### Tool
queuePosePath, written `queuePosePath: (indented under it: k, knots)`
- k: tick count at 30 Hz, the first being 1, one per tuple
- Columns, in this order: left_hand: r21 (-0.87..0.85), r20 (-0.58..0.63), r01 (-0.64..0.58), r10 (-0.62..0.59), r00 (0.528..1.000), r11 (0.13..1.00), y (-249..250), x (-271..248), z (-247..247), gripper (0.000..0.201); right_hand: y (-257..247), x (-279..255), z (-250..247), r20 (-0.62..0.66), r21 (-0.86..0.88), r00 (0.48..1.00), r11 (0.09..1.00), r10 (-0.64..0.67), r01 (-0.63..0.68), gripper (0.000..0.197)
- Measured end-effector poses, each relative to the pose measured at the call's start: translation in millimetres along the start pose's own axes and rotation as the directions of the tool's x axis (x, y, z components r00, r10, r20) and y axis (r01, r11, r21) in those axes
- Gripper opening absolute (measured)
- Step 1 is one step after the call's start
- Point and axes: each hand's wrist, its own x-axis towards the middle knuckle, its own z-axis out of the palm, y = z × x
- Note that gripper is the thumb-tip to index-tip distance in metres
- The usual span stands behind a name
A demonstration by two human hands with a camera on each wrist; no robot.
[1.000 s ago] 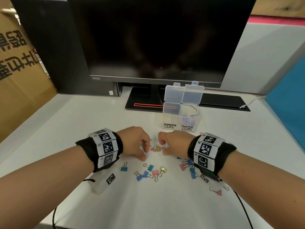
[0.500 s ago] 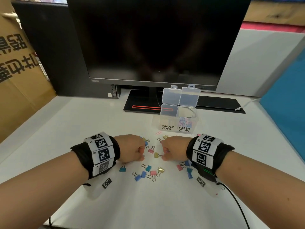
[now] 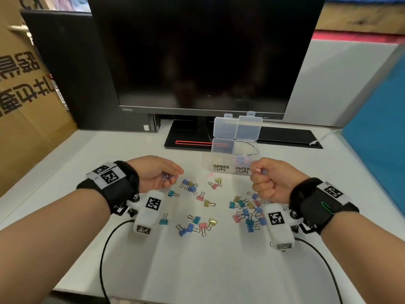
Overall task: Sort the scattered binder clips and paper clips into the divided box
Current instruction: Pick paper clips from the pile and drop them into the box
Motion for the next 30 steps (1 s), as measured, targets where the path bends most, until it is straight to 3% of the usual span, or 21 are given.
queuePosePath:
  k: [4,7,8,9,11,12,14,17,20,23,25,30]
  knots:
    - [-0.047,0.02,0.084,-0.083,0.996,0.995,8.7,18.1,23.4,0.019,0.9,-1.1,-12.0,-0.076,0.128,0.997,0.992,0.026,-0.017,0.032]
    - [0.181,-0.07,0.108,-0.096,0.993,0.977,17.9,32.0,48.0,0.025,-1.8,-2.8,-20.2,-0.079,0.165,0.996,0.986,0.047,-0.033,0.029]
    - [0.34,-0.143,0.115,-0.069,0.987,0.933,20.3,37.3,54.5,0.027,-2.3,-3.8,-23.2,-0.082,0.153,0.995,0.988,0.053,-0.04,0.026]
    - [0.545,-0.216,0.123,-0.003,0.976,0.829,21.3,45.0,59.1,0.031,-2.8,-4.7,-26.6,-0.089,0.134,0.994,0.99,0.06,-0.047,0.024]
    - [0.83,-0.257,0.126,0.171,0.951,0.543,23.0,56.3,67.1,0.045,-3.0,-7.5,-32.8,-0.098,0.093,0.992,0.993,0.078,-0.069,0.016]
    - [0.875,-0.255,0.131,0.214,0.943,0.466,22.7,61.9,70.3,0.05,-3.5,-9.7,-35.4,-0.104,0.064,0.991,0.995,0.088,-0.082,0.013]
    - [0.905,-0.245,0.139,0.227,0.943,0.401,20.4,70.7,76.3,0.054,-4.1,-14.1,-41.0,-0.122,-0.027,0.987,0.993,0.109,-0.113,0.015]
    - [0.924,-0.22,0.126,0.23,0.948,0.362,18.9,77.8,85.0,0.051,-4.8,-19.1,-47.9,-0.182,-0.267,0.977,0.95,0.114,-0.16,0.02]
    - [0.932,-0.191,0.103,0.229,0.955,0.347,18.9,81.8,89.2,0.043,-6.6,-21.9,-54.3,-0.232,-0.481,0.966,0.85,0.113,-0.215,0.014]
    - [0.949,-0.154,0.094,0.183,0.971,0.3,19.9,82.9,88.0,0.035,-9.1,-23.7,-58.1,-0.231,-0.556,0.964,0.796,0.129,-0.239,0.009]
    - [0.957,-0.149,0.1,0.166,0.975,0.271,21.0,79.7,85.0,0.041,-11.3,-24.0,-60.0,-0.23,-0.571,0.966,0.787,0.121,-0.234,0.009]
    - [0.935,-0.169,0.102,0.172,0.97,0.339,26.1,69.4,74.4,0.036,-15.2,-22.1,-57.8,-0.239,-0.594,0.966,0.773,0.095,-0.223,0.008]
